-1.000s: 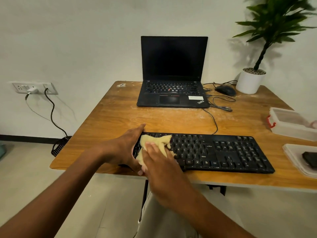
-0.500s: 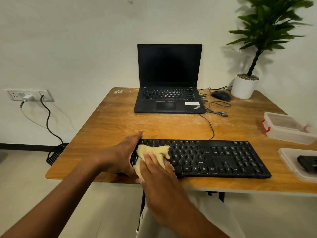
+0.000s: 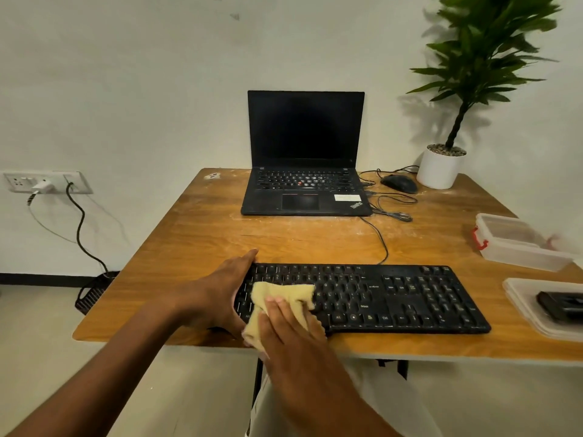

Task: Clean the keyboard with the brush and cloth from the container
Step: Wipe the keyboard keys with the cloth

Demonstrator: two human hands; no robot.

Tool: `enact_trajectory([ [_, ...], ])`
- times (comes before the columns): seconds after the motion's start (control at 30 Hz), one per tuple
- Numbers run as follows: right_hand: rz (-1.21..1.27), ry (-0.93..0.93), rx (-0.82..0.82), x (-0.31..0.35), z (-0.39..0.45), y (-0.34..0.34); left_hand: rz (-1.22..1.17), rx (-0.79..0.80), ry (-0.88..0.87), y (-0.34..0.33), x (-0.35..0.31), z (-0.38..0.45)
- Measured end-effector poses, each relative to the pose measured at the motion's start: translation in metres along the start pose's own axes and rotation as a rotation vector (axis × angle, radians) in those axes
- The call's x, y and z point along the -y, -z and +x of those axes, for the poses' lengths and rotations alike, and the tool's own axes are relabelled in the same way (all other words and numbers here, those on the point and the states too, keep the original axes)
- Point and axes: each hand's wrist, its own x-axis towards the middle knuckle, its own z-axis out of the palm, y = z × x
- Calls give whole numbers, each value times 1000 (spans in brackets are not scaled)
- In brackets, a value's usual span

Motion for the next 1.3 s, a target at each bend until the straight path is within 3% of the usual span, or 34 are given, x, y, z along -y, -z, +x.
enact_trajectory([
  [0.17, -12, -149, -45, -31, 3, 12, -15, 16, 27, 1, -2, 1],
  [0.33, 102, -77, -27, 1, 28, 12, -1, 14, 22, 1, -2, 1],
  [0.43, 43, -41, 10, 5, 11, -2, -7, 13, 17, 0, -1, 0],
  [0.67, 24, -197, -27, -25, 18, 17, -23, 15, 38, 1, -4, 0],
  [0.8, 154, -100, -33, -5, 35, 21, -23, 18, 28, 0, -3, 0],
  [0.9, 44, -8, -23, 0, 16, 2, -22, 16, 15, 0, -2, 0],
  [1.13, 55, -148, -51, -29, 16, 21, -28, 13, 27, 1, -4, 0],
  [1.2, 76, -117, -100, -20, 28, 22, -27, 13, 22, 1, -4, 0],
  [1.3, 97, -32, -23, -4, 25, 8, -18, 15, 15, 0, -3, -1],
])
